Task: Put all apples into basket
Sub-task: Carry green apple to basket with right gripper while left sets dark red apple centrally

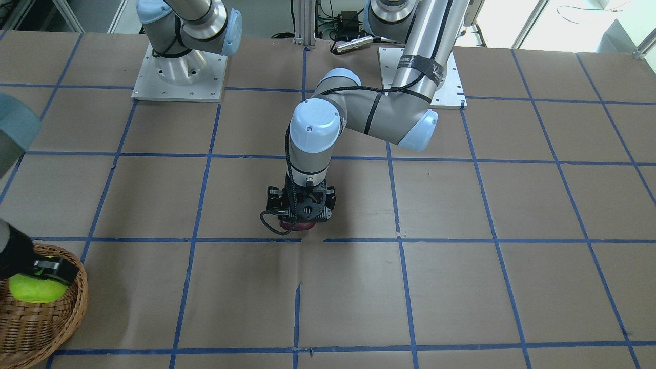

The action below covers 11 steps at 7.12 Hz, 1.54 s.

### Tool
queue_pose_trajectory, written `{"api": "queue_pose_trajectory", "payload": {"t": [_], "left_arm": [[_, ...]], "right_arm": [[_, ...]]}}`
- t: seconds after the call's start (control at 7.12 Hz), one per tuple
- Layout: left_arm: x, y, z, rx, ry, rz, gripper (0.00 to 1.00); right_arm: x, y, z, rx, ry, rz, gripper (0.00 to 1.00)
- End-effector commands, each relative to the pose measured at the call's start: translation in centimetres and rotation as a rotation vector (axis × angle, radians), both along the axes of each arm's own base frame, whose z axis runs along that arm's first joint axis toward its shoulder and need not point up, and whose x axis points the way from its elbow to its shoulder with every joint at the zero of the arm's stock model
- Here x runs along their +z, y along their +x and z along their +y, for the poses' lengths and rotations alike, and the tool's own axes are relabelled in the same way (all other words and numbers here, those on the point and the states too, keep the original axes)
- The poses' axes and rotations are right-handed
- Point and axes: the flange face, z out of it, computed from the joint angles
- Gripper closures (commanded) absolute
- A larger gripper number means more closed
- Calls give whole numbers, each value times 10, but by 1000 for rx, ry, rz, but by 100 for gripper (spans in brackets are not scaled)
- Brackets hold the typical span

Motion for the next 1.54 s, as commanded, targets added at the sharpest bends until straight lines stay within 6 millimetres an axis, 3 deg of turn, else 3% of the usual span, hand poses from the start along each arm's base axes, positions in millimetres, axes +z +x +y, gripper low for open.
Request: {"api": "queue_pose_trajectory", "payload": {"t": [0.0,0.14,0.28,0.56,0.7,0.84,0.98,1.12,1.26,1.4], "left_arm": [[18,3,-4,-18,-33,9,0],[33,18,-9,-4,-31,11,0],[59,33,-7,4,-25,12,0],[135,85,2,-24,67,-29,0],[179,98,15,-24,61,-31,0],[222,123,38,-70,78,-43,0],[256,169,46,-80,93,-41,0],[278,201,44,-50,52,-14,0],[284,203,55,-55,49,-32,0],[284,207,53,-49,34,-35,0]], "right_arm": [[-37,-77,-5,22,11,26,100],[-62,-106,-6,12,18,33,97],[-79,-119,-3,5,39,24,86],[-83,-120,-3,2,38,14,7],[-80,-119,-2,2,45,9,0],[-70,-120,-4,2,35,15,0],[-46,-113,1,6,25,16,0],[-1,-80,13,26,29,-17,0],[32,-8,28,89,56,-121,0],[48,56,39,144,91,-157,0]]}}
